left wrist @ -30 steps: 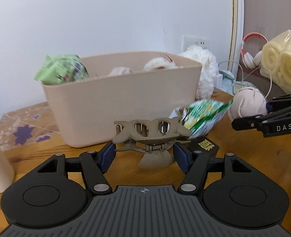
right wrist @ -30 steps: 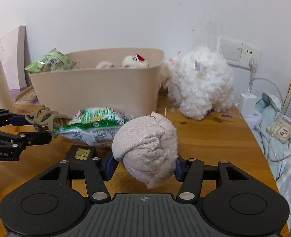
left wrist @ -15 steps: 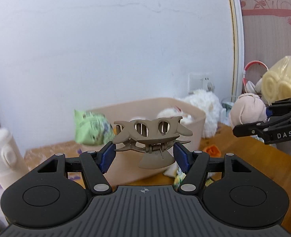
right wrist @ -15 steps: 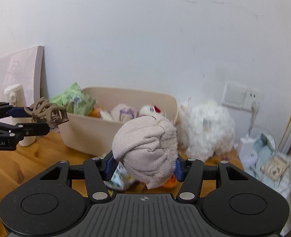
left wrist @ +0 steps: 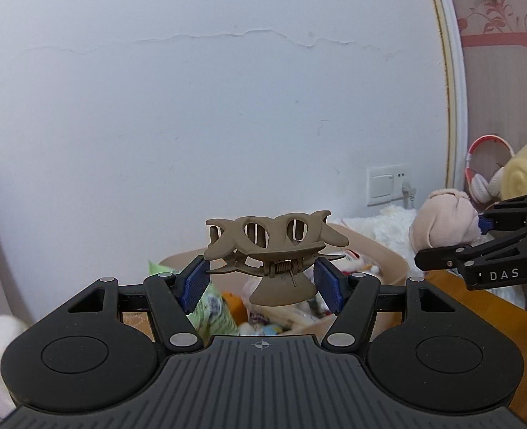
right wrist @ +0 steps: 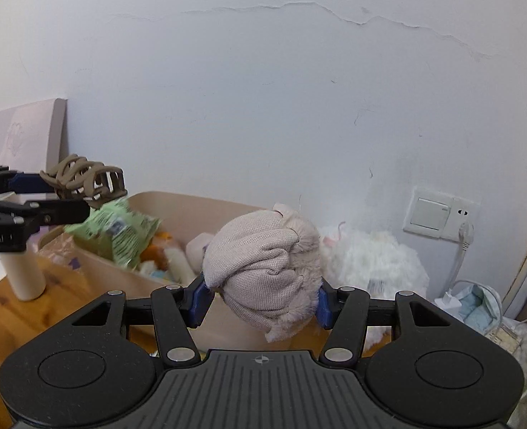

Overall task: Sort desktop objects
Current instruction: 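Lift the claw clip and pink knit ball and carry both over the bin, then open both tools to drop the claw clip and knit ball into the bin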

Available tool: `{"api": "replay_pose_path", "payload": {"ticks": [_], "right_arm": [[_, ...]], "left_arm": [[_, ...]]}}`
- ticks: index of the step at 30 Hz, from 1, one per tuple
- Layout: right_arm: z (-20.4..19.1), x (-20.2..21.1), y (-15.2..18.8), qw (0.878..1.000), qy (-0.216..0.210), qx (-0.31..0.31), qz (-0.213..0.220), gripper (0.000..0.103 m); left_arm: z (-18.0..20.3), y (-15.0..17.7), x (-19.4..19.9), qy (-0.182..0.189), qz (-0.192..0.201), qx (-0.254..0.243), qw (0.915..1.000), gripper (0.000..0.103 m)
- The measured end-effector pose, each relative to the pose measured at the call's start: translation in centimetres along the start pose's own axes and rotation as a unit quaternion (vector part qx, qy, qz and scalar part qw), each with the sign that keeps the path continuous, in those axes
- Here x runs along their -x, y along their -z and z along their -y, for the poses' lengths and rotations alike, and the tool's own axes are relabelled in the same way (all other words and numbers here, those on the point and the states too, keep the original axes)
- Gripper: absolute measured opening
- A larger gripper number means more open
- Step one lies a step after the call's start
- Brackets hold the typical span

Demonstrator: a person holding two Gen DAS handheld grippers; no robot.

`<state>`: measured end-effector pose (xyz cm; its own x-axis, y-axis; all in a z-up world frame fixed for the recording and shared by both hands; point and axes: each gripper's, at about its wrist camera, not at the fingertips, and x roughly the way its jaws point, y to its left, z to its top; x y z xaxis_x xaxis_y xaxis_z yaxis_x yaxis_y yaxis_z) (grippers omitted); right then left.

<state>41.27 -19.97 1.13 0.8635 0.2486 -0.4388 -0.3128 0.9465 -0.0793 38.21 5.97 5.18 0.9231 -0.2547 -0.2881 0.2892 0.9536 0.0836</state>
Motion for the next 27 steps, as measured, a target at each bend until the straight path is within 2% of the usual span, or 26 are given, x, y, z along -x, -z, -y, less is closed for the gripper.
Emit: {"api": "replay_pose_path", "payload": {"ticks": [7, 12, 22, 24, 26, 27], "right_arm": [[0.8, -3.4, -1.7, 1.0, 0.011, 0.002, -0.001, 0.053], [0.8, -6.0, -1.9, 1.0, 0.005, 0.008, -0.016, 0.053], [-0.9, -10.5, -1.2, 0.998, -0.005, 0.037, -0.058, 0.054], [-1.2, -10.9, -1.0, 0.997, -0.006, 0.046, -0.064, 0.055], [-1.4, -11.4, -0.9, 0.996, 0.001, 0.053, -0.067, 0.065], [-1.3, -11.5, -0.9, 0.996, 0.004, 0.051, -0.066, 0.066]], "left_arm": [[0.8, -1.1, -4.4, -0.028, -0.019, -0.002, 0.9994, 0.065], [1.6, -0.8, -7.0, -0.06, -0.05, -0.025, 0.9966, 0.065], [2.9, -0.1, -9.8, -0.1, -0.087, -0.071, 0.9887, 0.066], [2.9, 0.1, -10.2, -0.108, -0.094, -0.076, 0.9868, 0.066], [2.8, 0.4, -10.0, -0.101, -0.09, -0.073, 0.9882, 0.066], [2.9, 0.4, -10.0, -0.096, -0.084, -0.07, 0.9894, 0.073]]}}
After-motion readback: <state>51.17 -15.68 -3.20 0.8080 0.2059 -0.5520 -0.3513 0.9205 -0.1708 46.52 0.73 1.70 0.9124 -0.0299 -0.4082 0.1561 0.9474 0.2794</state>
